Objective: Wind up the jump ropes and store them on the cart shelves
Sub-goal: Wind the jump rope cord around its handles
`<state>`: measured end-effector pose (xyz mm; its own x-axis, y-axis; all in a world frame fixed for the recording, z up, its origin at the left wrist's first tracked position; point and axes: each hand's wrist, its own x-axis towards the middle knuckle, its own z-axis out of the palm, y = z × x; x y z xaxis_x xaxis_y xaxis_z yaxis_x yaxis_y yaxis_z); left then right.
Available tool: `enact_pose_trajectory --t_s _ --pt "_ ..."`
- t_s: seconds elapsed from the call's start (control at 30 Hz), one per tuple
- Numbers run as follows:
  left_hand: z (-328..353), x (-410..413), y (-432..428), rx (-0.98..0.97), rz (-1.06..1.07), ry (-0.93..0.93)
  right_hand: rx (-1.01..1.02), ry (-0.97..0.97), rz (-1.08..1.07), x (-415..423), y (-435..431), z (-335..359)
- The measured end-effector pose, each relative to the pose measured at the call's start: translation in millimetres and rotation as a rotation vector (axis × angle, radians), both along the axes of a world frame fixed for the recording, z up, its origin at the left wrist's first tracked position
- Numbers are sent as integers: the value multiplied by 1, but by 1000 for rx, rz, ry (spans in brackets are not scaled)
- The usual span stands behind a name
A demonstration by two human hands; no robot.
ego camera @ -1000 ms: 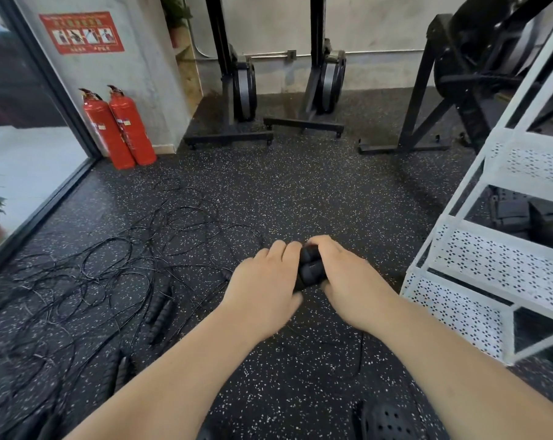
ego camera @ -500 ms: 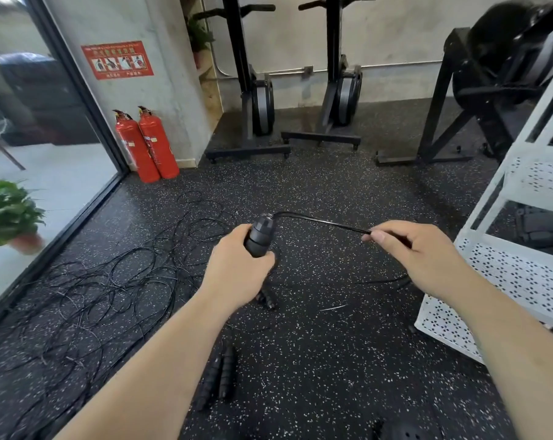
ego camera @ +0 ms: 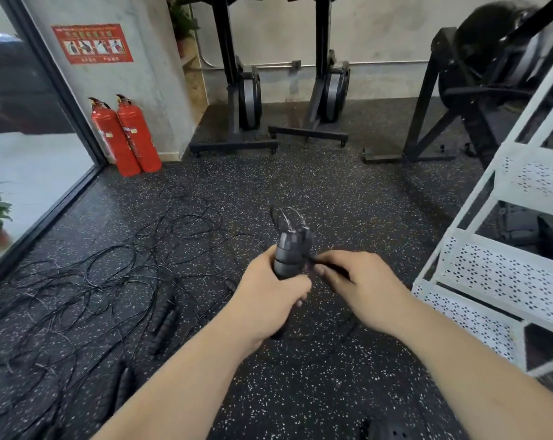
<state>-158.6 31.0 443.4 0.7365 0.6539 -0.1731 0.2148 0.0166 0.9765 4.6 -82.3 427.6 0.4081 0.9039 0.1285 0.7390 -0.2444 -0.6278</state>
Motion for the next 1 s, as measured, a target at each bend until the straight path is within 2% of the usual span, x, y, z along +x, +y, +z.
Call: enact_pose_trajectory --t_s 0.1,0.2,0.43,0.53,0.63,0.7,0.83,1.0 --pt "6 -5 29 49 220 24 -140 -36 -13 29 -8 10" --pt "10 -13 49 60 353 -29 -44 -19 -93 48 -17 19" --pt "6 -7 24 -164 298 -110 224 244 -257 24 1 4" --pt "3 -5 23 -172 374 -94 325 359 -355 17 5 2" --pt "3 -5 20 -193 293 -92 373 399 -411 13 7 4" --pt "3 -5 11 -218 176 -105 333 326 -349 10 8 3" --pt "-1 -1 -6 -196 -2 -49 87 164 -142 -4 19 -7" --pt "-4 1 5 -114 46 28 -115 65 -44 9 19 -5"
